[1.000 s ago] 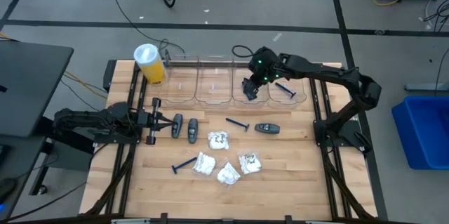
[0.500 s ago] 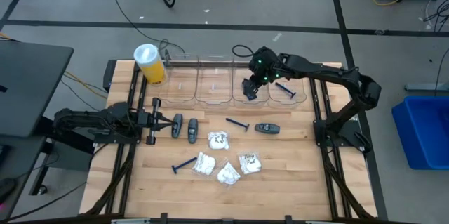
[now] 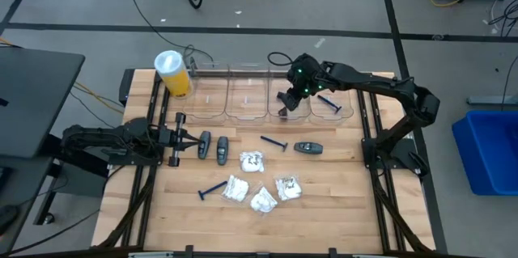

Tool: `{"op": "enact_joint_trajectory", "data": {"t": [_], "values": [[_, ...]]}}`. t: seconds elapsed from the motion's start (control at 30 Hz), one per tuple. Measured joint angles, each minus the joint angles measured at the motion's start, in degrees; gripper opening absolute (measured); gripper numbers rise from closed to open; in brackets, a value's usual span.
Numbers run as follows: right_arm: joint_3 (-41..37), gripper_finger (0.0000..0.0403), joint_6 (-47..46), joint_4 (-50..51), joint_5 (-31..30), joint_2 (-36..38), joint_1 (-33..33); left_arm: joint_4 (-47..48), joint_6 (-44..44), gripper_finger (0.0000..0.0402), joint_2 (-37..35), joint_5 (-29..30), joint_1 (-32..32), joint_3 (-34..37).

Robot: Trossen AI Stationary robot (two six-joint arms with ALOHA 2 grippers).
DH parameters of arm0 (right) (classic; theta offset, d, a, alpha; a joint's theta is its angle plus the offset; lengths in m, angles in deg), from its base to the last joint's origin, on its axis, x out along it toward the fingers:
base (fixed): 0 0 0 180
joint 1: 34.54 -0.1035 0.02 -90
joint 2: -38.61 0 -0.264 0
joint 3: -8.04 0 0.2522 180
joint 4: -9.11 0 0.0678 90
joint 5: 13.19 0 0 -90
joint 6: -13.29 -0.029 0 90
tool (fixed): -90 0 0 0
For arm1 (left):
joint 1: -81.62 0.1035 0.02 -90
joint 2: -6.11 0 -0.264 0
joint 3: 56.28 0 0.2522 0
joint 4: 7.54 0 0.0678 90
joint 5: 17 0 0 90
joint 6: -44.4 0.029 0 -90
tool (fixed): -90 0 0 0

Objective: Pick & Place Travel size toiletries
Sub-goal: Put the blue razor into the right transparent bin

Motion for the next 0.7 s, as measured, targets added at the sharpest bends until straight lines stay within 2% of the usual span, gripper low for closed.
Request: {"op": "enact_joint_trajectory", "data": {"t": [0.43,0.7], "values": [[0.0,0.0105,0.6,0.0,0.0,0.1,0.0,0.0,0.0,0.0024,0.0,0.0,0.0,0.0],[0.0,0.0105,2.5,-0.1,0.0,4.3,-0.3,0.0,0.0,0.0024,0.0,0.0,0.0,0.0]]}}
